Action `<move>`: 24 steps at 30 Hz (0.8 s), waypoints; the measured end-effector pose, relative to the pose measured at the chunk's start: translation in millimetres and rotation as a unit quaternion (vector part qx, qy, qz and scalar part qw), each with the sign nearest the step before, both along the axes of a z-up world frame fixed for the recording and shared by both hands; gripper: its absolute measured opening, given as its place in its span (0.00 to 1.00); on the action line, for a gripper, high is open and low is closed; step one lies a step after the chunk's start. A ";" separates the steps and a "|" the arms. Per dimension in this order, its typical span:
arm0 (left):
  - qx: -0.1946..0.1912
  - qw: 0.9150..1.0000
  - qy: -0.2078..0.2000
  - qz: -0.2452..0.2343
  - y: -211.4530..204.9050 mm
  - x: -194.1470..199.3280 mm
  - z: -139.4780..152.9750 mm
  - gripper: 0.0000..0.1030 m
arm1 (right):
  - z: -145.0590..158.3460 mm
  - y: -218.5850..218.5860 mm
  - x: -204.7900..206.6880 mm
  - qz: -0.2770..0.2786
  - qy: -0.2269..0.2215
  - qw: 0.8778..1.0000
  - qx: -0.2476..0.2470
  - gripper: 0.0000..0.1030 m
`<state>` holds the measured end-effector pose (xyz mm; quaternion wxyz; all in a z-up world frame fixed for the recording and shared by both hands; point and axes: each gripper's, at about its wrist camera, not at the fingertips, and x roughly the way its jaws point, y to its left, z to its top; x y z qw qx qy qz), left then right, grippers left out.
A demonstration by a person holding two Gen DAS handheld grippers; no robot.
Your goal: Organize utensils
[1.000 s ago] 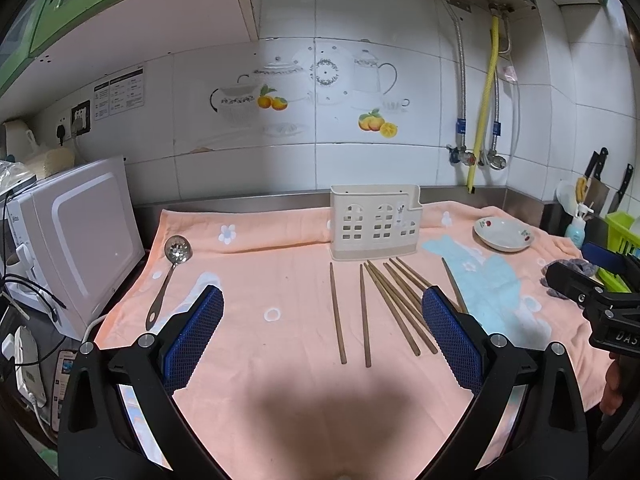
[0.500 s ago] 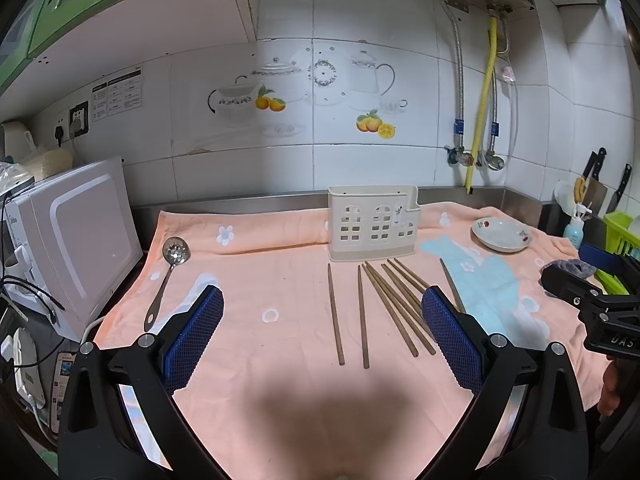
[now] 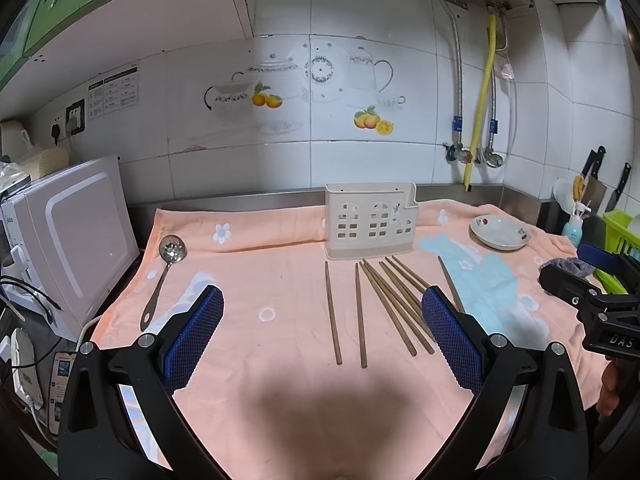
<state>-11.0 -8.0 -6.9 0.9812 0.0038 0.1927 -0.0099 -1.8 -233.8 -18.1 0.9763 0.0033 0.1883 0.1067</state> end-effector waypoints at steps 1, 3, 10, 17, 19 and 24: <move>0.000 1.000 0.001 0.000 -0.1 0.1 -0.3 0.95 | -0.5 0.0 0.3 0.000 0.001 1.000 0.000 0.94; -0.001 1.000 0.003 0.000 -0.8 1.5 -1.1 0.95 | -0.6 -0.8 2.2 0.000 0.002 1.000 0.000 0.94; -0.004 1.000 0.009 0.002 0.3 4.7 -4.1 0.95 | -3.1 -0.3 6.6 0.001 0.010 1.000 -0.003 0.94; -0.006 1.000 0.018 0.002 0.1 10.1 -7.6 0.95 | -4.3 1.6 11.4 0.002 0.018 1.000 -0.004 0.94; -0.006 1.000 0.020 0.002 0.6 11.6 -8.0 0.95 | -4.8 1.7 12.8 0.003 0.020 1.000 -0.004 0.94; -0.006 1.000 0.028 0.002 0.6 16.4 -11.3 0.95 | -7.3 1.6 16.4 0.002 0.026 1.000 -0.003 0.94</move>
